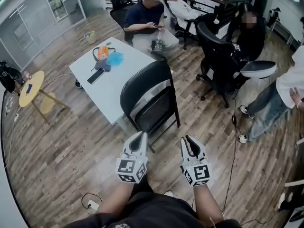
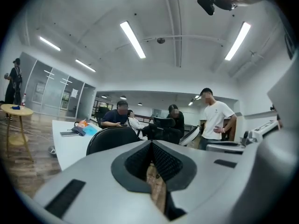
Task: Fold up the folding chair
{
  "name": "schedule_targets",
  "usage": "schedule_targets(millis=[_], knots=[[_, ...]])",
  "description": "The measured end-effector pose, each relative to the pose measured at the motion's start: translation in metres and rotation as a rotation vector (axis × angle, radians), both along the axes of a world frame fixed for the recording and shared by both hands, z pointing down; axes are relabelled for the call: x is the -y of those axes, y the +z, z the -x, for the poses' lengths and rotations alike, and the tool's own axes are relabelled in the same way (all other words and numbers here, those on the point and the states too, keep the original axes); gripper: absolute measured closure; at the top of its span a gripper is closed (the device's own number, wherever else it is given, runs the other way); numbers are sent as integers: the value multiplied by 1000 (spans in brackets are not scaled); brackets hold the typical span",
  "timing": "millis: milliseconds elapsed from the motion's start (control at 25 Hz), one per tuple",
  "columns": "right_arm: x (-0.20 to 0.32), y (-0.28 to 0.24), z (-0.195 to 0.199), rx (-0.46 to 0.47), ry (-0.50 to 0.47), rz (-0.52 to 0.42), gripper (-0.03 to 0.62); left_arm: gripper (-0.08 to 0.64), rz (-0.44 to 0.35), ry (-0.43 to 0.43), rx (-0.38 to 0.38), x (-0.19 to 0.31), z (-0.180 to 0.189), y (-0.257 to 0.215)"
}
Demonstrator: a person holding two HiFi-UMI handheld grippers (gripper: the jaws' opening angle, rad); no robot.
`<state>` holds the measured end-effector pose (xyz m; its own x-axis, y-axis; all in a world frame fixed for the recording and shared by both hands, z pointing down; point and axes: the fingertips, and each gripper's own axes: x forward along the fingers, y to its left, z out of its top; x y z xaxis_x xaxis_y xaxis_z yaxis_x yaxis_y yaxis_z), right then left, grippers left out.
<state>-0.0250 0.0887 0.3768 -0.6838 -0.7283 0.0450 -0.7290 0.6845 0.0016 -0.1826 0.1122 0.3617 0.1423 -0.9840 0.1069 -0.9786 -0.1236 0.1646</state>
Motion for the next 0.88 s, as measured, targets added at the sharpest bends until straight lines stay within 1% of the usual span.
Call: schedule_targets(millis=[40, 80, 120, 320, 440, 520, 640, 800, 880], knots=[[-10, -3, -11, -5, 13, -10, 551, 554, -4, -4, 4, -12, -10, 1], [-19, -5, -20, -11, 24, -17, 572, 555, -6, -9, 8, -23, -19, 3], [-28, -6, -29, -17, 33, -20, 577, 555, -4, -13, 10, -33, -28, 5], [-77, -3, -62, -49, 49, 3, 578, 555, 41, -15, -6, -77, -69, 21], [-102, 7, -74, -76, 66, 32, 578, 555, 76, 12, -17, -96, -90, 30], [-116, 15, -79, -88, 77, 46, 578, 555, 84, 37, -16, -108, -101, 33], [-133, 19, -83, -107, 79, 45, 578, 555, 98, 52, -8, -124, -110, 40], [-148, 22, -92, -104, 99, 45, 578, 555, 106, 60, -6, -140, -117, 44], [-154, 20, -94, -107, 107, 30, 578, 555, 102, 67, -3, -146, -119, 42]])
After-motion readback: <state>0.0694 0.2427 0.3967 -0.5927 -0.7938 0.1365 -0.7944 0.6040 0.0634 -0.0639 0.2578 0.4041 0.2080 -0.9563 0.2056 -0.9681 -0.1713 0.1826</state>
